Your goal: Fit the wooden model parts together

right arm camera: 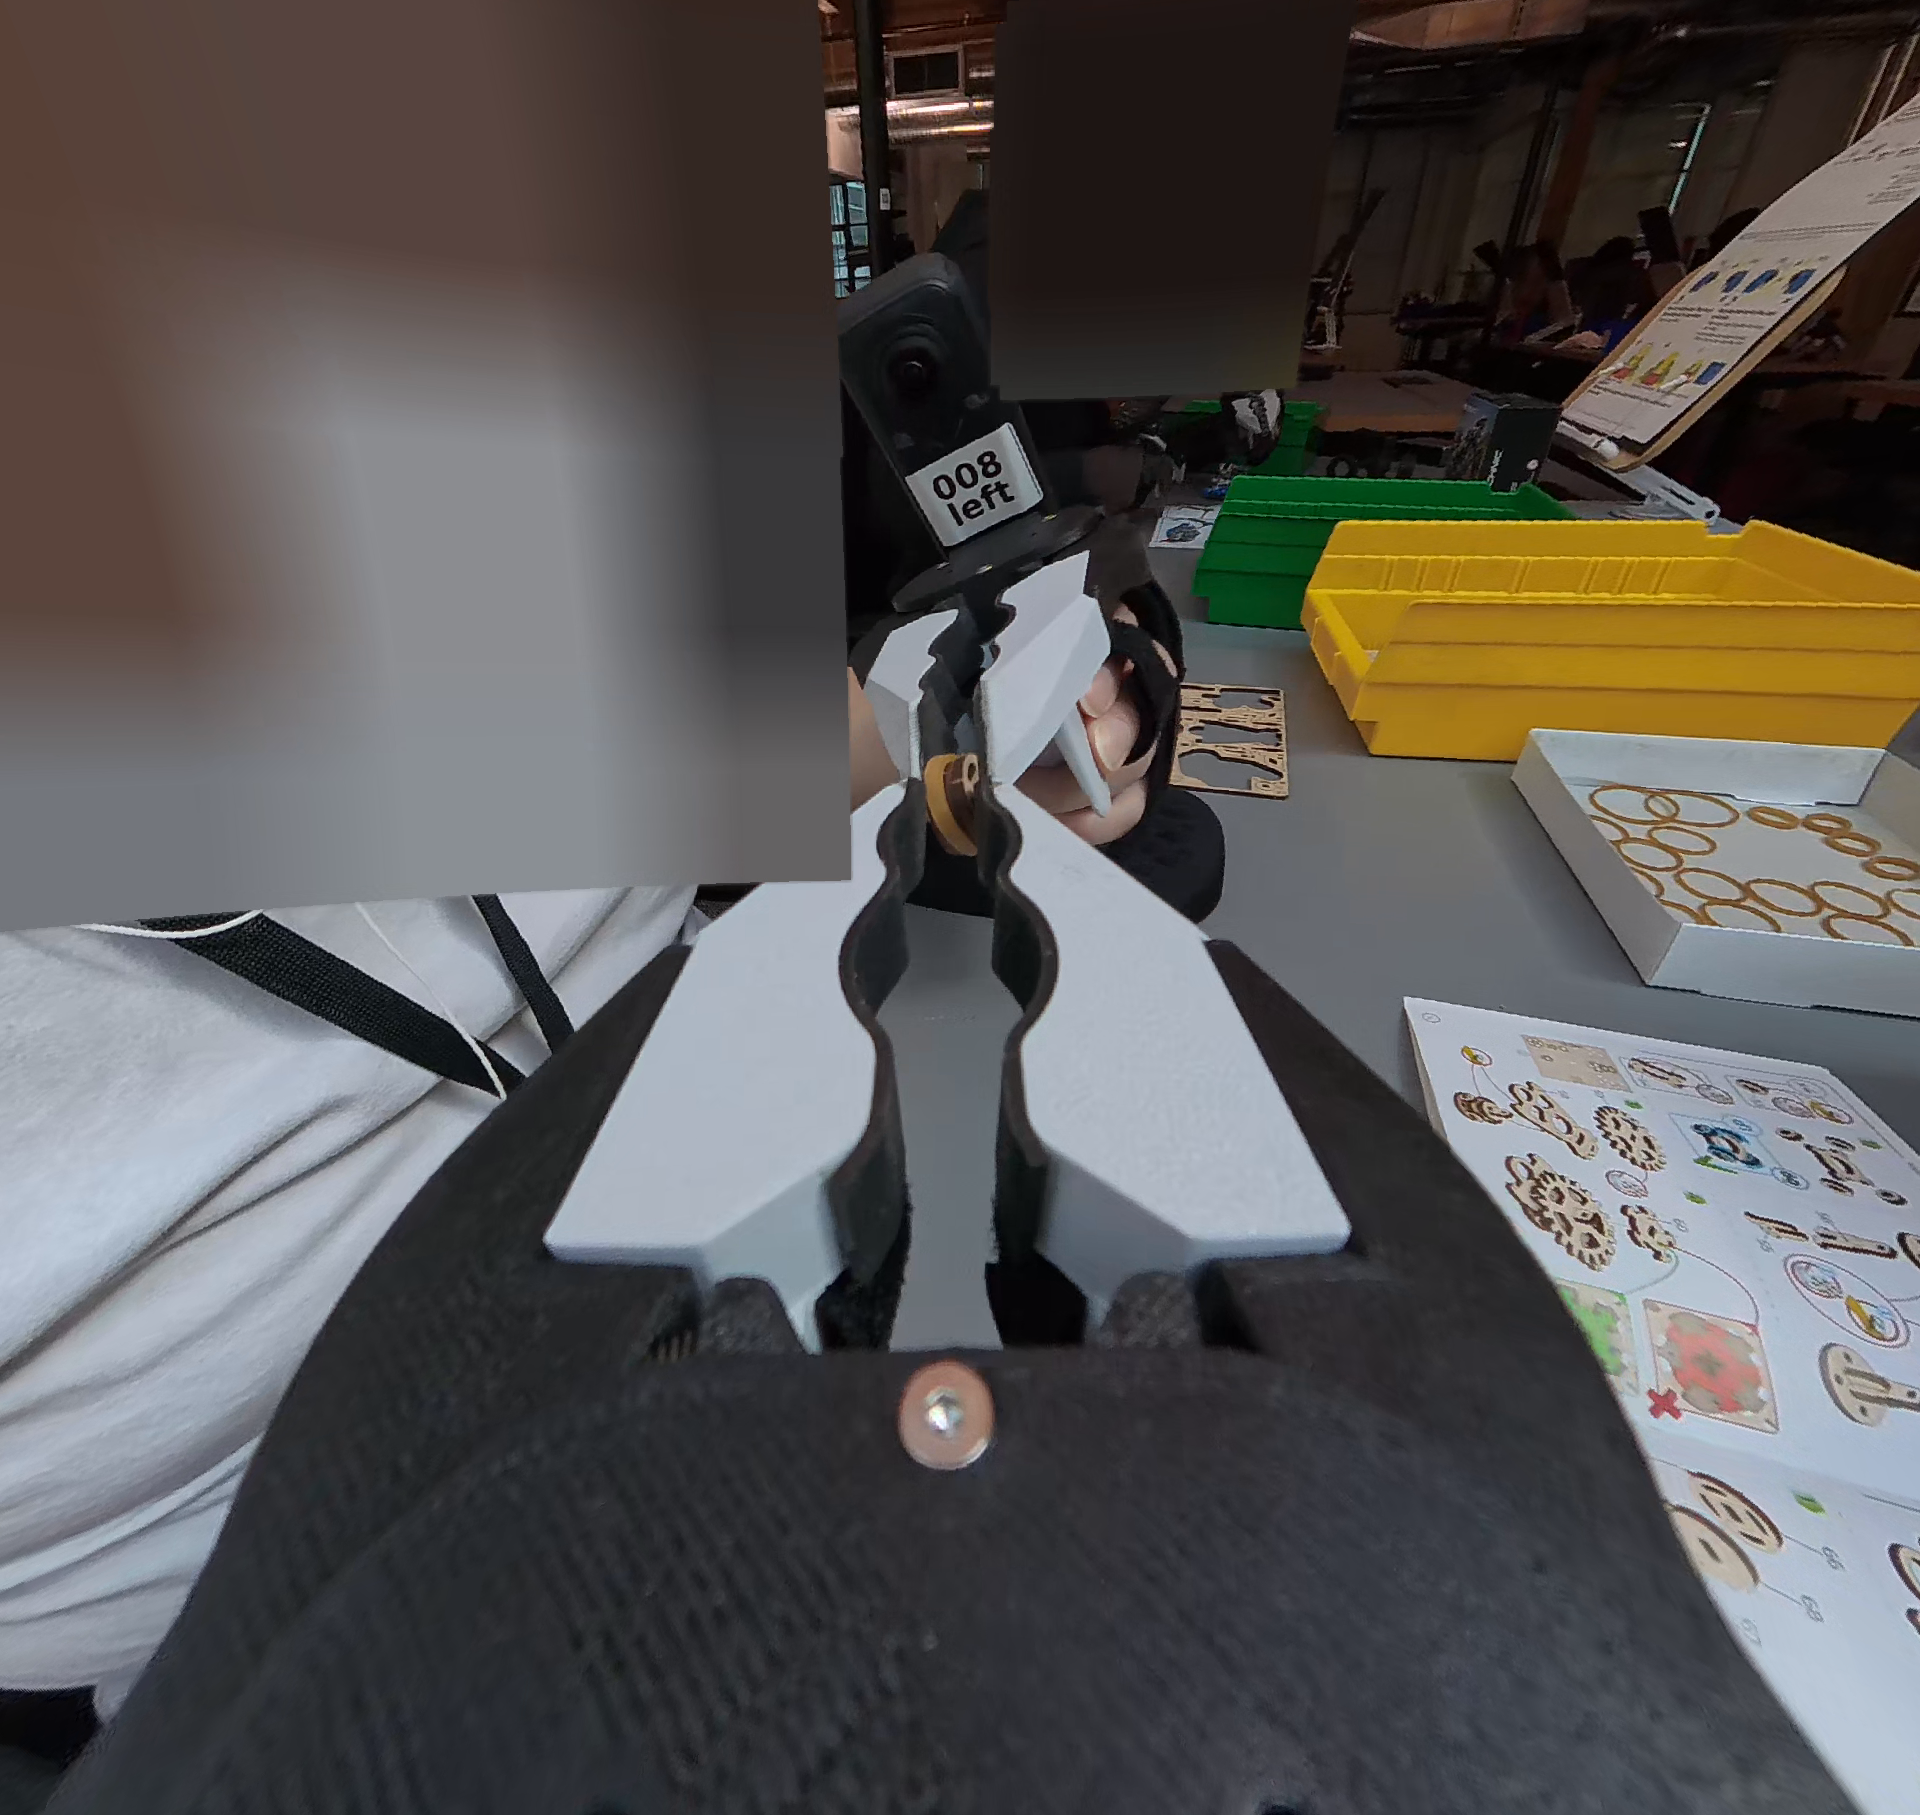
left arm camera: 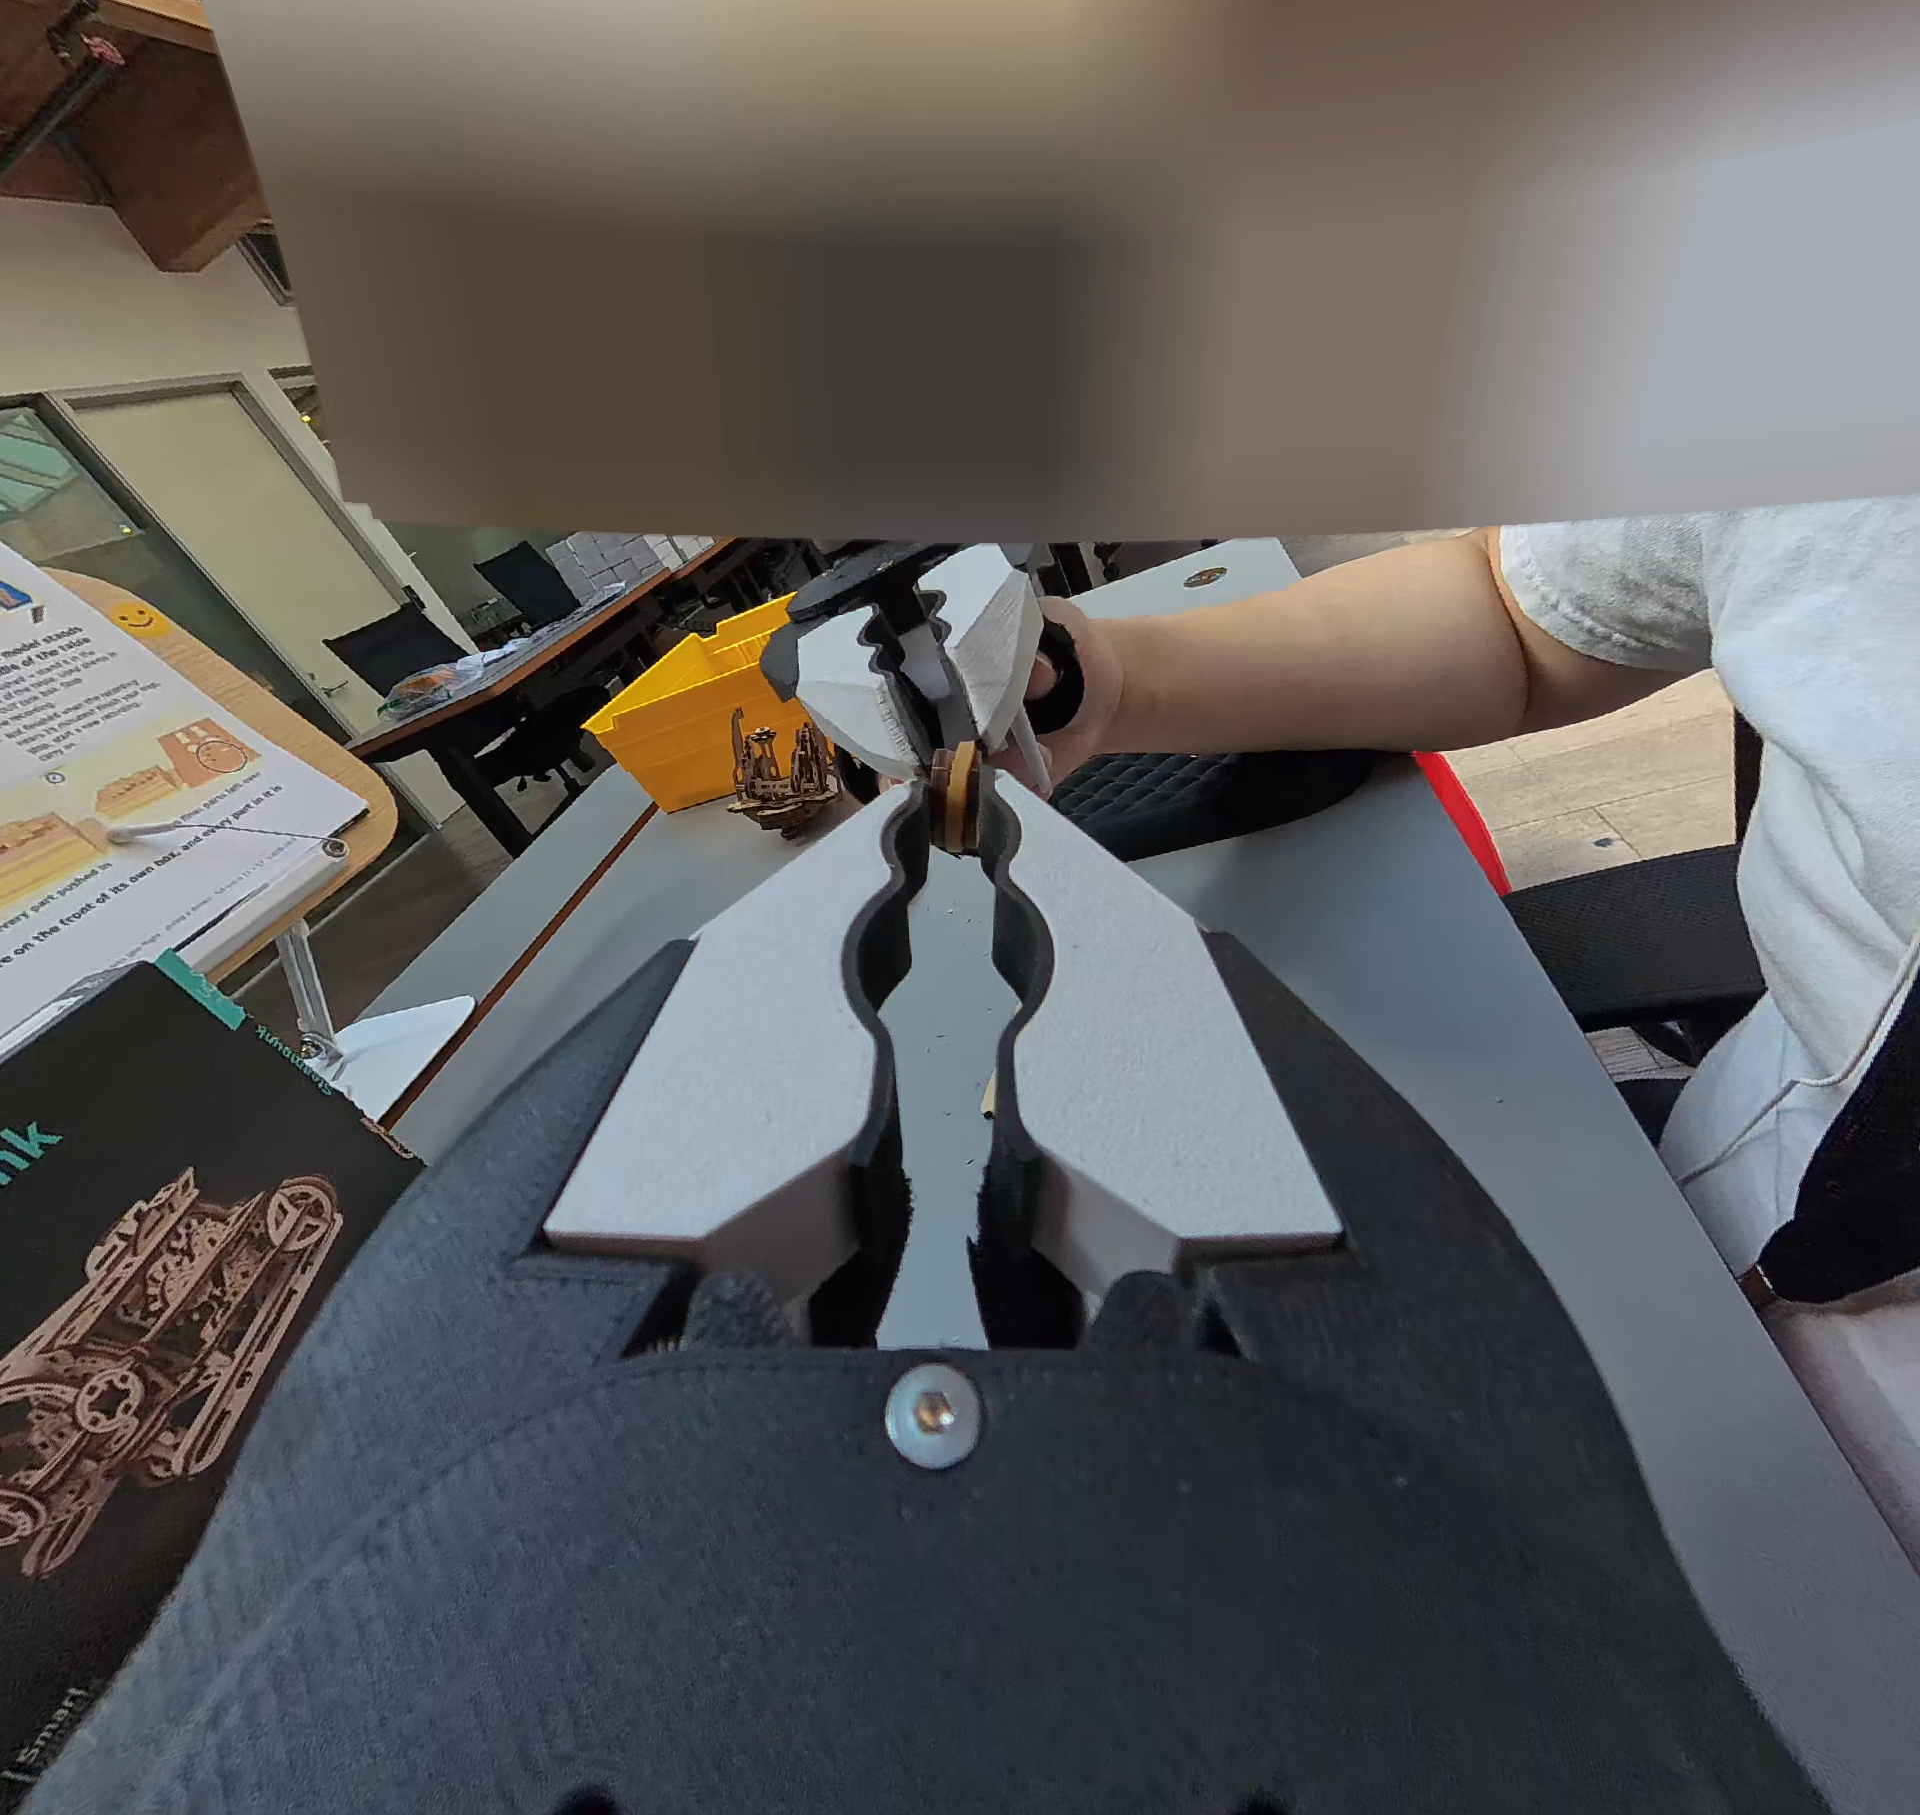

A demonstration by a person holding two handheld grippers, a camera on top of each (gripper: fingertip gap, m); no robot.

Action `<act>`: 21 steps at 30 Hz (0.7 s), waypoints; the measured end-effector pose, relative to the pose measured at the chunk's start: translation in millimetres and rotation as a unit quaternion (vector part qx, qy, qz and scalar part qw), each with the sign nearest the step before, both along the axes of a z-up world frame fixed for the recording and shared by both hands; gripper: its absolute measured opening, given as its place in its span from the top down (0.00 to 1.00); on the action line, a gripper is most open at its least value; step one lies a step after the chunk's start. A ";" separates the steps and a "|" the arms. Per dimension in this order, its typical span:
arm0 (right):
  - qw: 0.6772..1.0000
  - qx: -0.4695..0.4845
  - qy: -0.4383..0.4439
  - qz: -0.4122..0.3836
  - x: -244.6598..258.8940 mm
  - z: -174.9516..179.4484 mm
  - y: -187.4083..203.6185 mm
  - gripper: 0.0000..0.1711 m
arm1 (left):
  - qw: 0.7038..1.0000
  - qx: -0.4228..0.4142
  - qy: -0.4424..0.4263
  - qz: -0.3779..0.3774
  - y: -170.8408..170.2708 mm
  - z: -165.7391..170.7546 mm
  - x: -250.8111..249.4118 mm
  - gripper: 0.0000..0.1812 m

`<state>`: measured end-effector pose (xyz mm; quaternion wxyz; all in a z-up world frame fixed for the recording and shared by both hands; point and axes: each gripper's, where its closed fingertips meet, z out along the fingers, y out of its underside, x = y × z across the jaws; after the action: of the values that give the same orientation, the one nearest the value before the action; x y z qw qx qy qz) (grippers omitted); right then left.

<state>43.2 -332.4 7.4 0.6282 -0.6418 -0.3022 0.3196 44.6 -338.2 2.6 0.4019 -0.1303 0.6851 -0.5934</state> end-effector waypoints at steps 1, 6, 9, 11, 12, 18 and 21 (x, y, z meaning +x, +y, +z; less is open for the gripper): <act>1.000 -0.005 0.004 0.004 -0.4 -0.3 -0.2 0.96 | 1.000 0.003 -0.002 0.000 -0.3 -0.2 -0.4 0.96; 1.000 -0.002 -0.003 0.005 -1.8 -0.4 -1.1 0.96 | 1.000 0.004 0.000 -0.003 -0.3 -0.3 -1.3 0.96; 1.000 -0.008 -0.002 0.012 -2.4 -0.3 -2.5 0.96 | 1.000 0.004 0.001 -0.006 -1.4 -0.4 -1.8 0.96; 1.000 -0.010 0.002 0.014 -2.6 -0.2 -2.7 0.96 | 1.000 0.005 0.002 -0.010 -2.3 -0.8 -2.9 0.96; 1.000 -0.014 0.006 0.021 -3.4 -0.1 -3.7 0.97 | 1.000 0.007 0.002 -0.014 -3.2 -0.9 -3.7 0.96; 0.998 -0.032 0.027 0.041 -5.3 0.0 -5.8 0.97 | 1.000 0.010 0.000 -0.021 -5.2 -1.2 -6.0 0.96; 0.998 -0.037 0.024 0.045 -4.4 -1.8 -7.1 0.96 | 1.000 0.007 0.003 -0.023 -6.7 -1.5 -6.2 0.96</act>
<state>38.7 -339.6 5.7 0.5963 -0.6426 -0.3036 0.3732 38.4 -344.9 1.1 0.3865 -0.1136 0.6933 -0.5975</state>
